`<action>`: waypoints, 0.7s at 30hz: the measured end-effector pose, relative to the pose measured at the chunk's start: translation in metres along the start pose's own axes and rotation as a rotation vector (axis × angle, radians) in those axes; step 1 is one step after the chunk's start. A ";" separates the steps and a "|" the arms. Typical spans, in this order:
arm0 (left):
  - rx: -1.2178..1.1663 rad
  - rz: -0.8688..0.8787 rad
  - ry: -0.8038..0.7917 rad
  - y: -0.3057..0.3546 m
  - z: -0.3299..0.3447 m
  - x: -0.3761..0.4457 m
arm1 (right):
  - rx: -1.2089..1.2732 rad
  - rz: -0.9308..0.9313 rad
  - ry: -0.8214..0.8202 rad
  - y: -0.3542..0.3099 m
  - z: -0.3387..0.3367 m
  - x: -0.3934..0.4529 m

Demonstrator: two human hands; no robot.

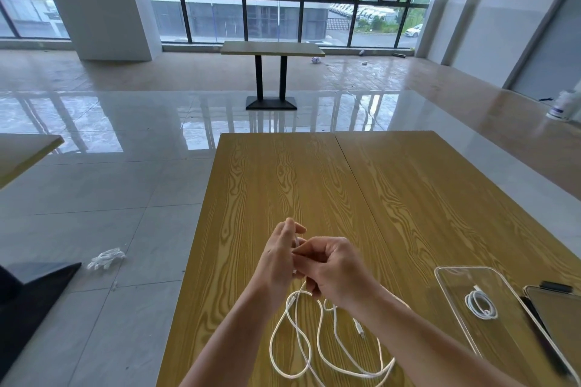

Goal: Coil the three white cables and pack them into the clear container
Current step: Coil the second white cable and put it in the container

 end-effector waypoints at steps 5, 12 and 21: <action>-0.003 0.008 0.012 0.002 -0.003 0.000 | -0.009 -0.013 -0.049 0.001 0.002 -0.003; -0.203 -0.084 0.258 0.008 -0.040 0.006 | -0.157 0.150 -0.285 0.024 0.000 -0.017; -0.286 -0.130 0.236 0.019 -0.062 0.016 | -0.531 0.409 -0.371 0.066 -0.019 -0.029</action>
Point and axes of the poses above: each hand's wrist, its own x-axis towards the middle knuckle, its own z-axis out of the palm, y = z × x, the point moved 8 cm from there along x, towards the middle knuckle, and after that the axes turned 13 degrees about x, right-handed, at the moved point
